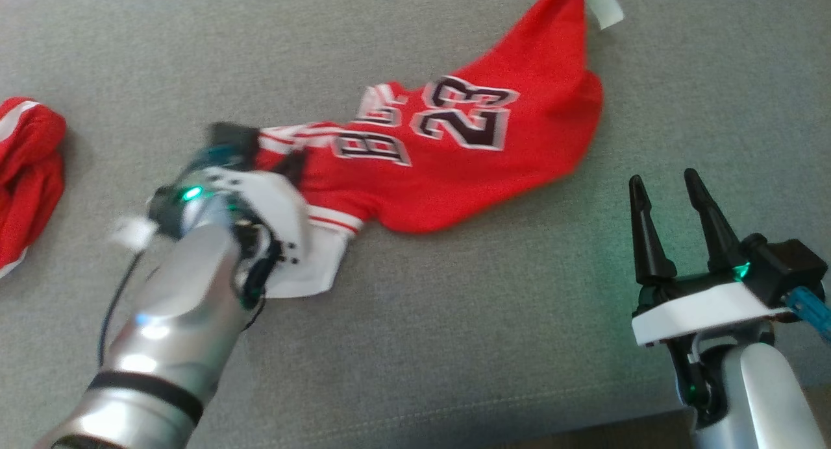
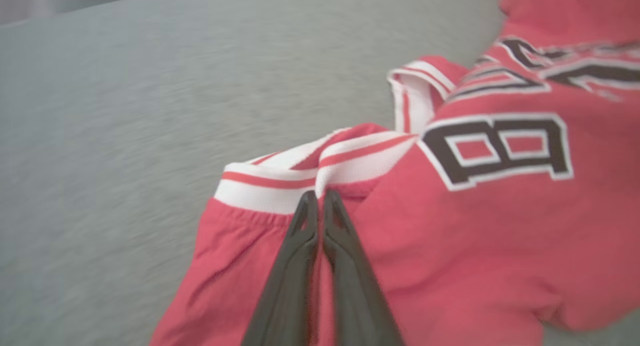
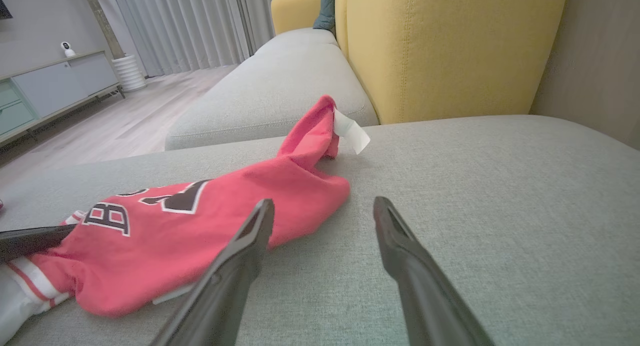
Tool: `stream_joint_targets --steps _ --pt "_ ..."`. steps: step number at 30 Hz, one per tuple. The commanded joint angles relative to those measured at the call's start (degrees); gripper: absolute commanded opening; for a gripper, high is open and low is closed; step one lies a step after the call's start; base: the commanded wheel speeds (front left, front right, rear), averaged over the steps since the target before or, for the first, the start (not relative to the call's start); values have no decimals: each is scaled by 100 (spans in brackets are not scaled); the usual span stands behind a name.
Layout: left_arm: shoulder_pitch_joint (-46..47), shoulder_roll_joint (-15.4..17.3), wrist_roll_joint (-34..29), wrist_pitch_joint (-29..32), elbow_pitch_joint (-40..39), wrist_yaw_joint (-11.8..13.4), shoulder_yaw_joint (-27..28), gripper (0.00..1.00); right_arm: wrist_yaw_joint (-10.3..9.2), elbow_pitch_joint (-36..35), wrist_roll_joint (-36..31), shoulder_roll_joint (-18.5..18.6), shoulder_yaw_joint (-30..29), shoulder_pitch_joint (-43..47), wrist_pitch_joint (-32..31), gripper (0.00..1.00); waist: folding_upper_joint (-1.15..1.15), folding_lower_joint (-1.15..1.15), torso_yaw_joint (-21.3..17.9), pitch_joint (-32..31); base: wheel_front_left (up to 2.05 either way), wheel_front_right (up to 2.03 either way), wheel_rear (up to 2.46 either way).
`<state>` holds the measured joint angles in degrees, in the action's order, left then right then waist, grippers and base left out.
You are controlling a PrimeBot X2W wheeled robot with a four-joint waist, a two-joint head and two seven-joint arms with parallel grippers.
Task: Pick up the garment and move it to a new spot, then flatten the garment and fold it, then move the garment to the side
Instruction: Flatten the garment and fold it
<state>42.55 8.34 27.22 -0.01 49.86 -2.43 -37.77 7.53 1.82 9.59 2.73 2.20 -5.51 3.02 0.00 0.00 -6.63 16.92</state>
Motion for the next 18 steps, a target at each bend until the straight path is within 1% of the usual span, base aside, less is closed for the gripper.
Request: stream_joint_targets --steps 1,4,5,8,14,15,16,17,18 --pt "-73 211 337 -289 -60 177 551 0 -4 -178 32 15 90 -115 8 100 0 0 51 -30 0 0 0" --pt "-332 263 719 -605 -124 292 968 0 -4 -189 48 15 33 -68 -13 100 0 0 121 -61 0 0 0" --pt "-332 263 719 -605 -124 292 968 0 -4 -189 48 15 33 -68 -13 100 0 0 121 -61 0 0 0" --pt "-609 341 944 -815 -236 375 1217 0 -4 -207 51 15 -17 -19 -44 100 0 0 201 -78 0 0 0" --pt "-1119 450 1104 -958 -594 477 1352 0 -4 -263 17 15 -98 1 -108 100 0 0 323 -73 0 0 0" --pt "-1183 467 1099 -1004 -682 487 1352 5 -4 -278 6 15 -109 -3 -118 100 0 0 339 -73 0 0 0" --pt "-1248 474 1098 -1068 -784 495 1359 50 -4 -292 -6 15 -120 -8 -128 100 0 0 352 -77 0 0 0" --pt "-1314 486 1069 -1142 -899 515 1354 100 -4 -307 -25 15 -133 -13 -132 100 0 0 364 -86 0 0 0" --pt "-1383 505 1018 -1222 -1031 546 1344 100 -4 -319 -46 15 -145 -17 -136 100 0 0 375 -96 0 0 0"
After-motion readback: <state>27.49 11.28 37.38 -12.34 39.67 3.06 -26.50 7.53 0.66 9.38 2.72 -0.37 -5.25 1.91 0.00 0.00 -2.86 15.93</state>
